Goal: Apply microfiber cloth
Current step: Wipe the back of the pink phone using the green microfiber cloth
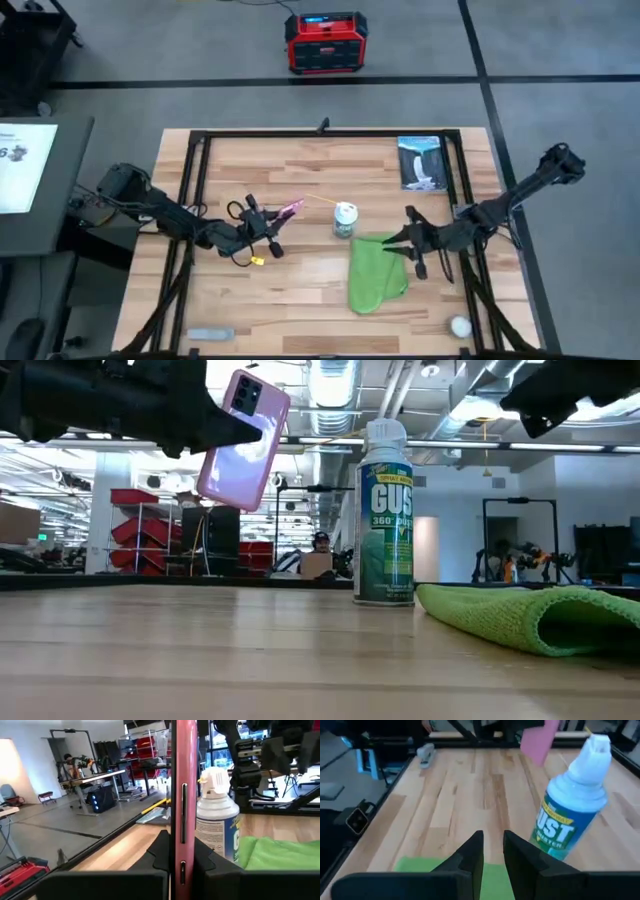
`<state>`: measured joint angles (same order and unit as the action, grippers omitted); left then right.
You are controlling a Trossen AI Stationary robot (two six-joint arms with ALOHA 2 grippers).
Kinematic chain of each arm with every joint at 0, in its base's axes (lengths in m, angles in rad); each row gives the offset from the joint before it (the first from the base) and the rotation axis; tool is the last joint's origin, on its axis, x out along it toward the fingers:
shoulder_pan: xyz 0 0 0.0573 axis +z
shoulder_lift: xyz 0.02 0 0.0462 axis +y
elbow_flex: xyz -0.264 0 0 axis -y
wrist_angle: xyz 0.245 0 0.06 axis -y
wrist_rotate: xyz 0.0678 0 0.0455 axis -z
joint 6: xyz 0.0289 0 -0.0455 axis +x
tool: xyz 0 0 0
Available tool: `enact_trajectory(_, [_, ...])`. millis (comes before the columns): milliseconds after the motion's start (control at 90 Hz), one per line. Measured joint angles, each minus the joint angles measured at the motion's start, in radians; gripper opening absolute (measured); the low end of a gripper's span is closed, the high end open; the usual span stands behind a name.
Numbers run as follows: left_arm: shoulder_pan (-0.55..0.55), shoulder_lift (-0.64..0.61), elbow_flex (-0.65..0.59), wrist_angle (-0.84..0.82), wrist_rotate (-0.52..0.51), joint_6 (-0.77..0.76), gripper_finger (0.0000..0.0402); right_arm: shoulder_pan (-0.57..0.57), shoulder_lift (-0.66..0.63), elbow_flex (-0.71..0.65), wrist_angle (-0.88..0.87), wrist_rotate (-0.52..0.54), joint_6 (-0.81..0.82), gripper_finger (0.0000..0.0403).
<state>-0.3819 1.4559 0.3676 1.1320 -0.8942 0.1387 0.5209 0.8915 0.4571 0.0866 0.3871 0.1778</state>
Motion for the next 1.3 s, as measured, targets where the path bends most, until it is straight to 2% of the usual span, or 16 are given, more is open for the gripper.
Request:
enact_trajectory(167, [-0.001,0.0,0.0,-0.002,0.028,0.0,0.0,-0.067,-0.01,-0.113,0.196,-0.137,-0.017,0.0046])
enact_trajectory(344, [0.0,0.0,0.0,-0.011,0.059,0.0,0.0,-0.136,-0.025,-0.2,0.384,-0.307,-0.028,0.0012])
enact_trajectory(556, [0.009,0.0,0.0,-0.013,0.097,-0.004,0.0,-0.171,0.012,-0.218,0.386,-0.313,0.005,0.0001])
enact_trajectory(789, [0.028,0.0,0.0,-0.013,0.099,-0.021,0.0,-0.168,0.144,-0.183,0.384,-0.287,0.084,0.0])
enact_trajectory(1078, [0.041,0.0,0.002,-0.021,0.063,-0.031,0.0,-0.155,0.312,0.011,0.144,-0.285,0.11,0.0006])
enact_trajectory(1300, [0.041,0.0,0.002,-0.033,0.063,-0.045,0.0,-0.104,0.409,0.141,-0.081,-0.284,0.159,0.0054])
